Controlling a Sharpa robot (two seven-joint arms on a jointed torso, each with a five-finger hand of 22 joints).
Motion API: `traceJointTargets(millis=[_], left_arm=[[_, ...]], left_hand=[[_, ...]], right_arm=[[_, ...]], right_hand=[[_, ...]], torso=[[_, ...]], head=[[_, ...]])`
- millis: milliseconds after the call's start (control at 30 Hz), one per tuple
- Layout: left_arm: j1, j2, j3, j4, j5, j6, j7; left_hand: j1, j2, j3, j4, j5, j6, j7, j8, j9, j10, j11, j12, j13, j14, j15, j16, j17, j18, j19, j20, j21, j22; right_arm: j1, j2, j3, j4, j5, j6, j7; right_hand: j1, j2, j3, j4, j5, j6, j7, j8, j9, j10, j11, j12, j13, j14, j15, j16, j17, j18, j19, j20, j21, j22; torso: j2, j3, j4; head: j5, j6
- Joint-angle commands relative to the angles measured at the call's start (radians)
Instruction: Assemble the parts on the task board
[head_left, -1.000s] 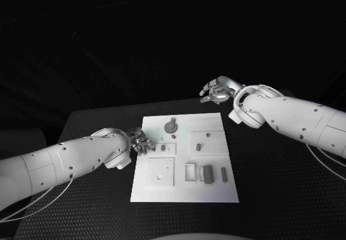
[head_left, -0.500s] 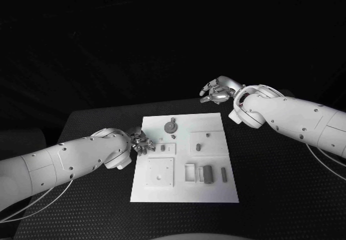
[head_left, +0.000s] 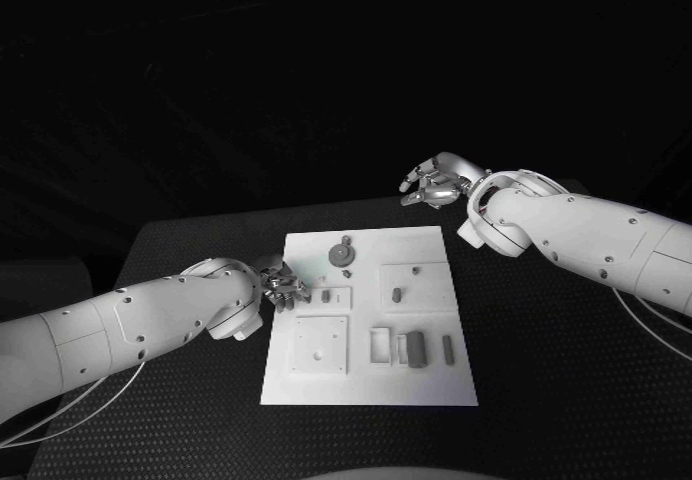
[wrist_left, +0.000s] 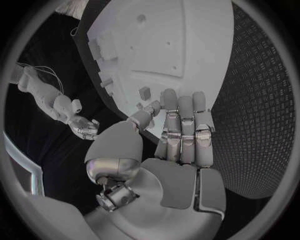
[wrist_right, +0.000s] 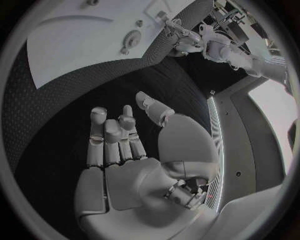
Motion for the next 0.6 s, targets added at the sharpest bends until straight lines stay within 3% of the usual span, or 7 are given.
traceJointTargets(millis=[33, 600], left_arm=[[-0.003, 0.001, -0.002, 0.006, 0.02, -0.003, 0.02], [-0.006, 0.0, -0.002, -0.004, 0.035, -0.008, 0.029]], left_hand=[[0.011, -0.003, 0.008, 0.001, 0.003, 0.053, -0.048, 0.007, 0.001, 0.001, -0.006, 0.004, 0.001, 0.008, 0.002, 0.001, 0.001, -0.002, 0.007, 0.003, 0.003, 0.02], [0.013, -0.004, 0.009, 0.001, 0.003, 0.053, -0.049, 0.007, 0.002, 0.003, -0.007, 0.004, 0.002, 0.009, 0.002, 0.001, 0.002, -0.002, 0.009, 0.002, 0.003, 0.02]], right_arm=[[0.0, 0.0, 0.0, 0.001, 0.001, 0.007, 0.005], [0.0, -0.001, 0.0, 0.001, 0.002, 0.008, 0.006]], right_hand=[[-0.004, 0.006, -0.005, 0.001, -0.002, 0.009, 0.019, -0.005, 0.001, -0.009, 0.0, 0.003, -0.001, 0.003, -0.004, 0.005, -0.001, 0.012, 0.001, 0.004, -0.003, 0.01], [-0.007, 0.007, -0.006, 0.003, -0.002, 0.009, 0.019, -0.006, 0.001, -0.009, 0.0, 0.004, -0.002, 0.003, -0.004, 0.005, -0.002, 0.012, 0.002, 0.004, -0.003, 0.01]], torso=[[0.0, 0.0002, 0.0], [0.0, 0.0003, -0.0001]], head=[[0.0, 0.001], [0.0, -0.001]])
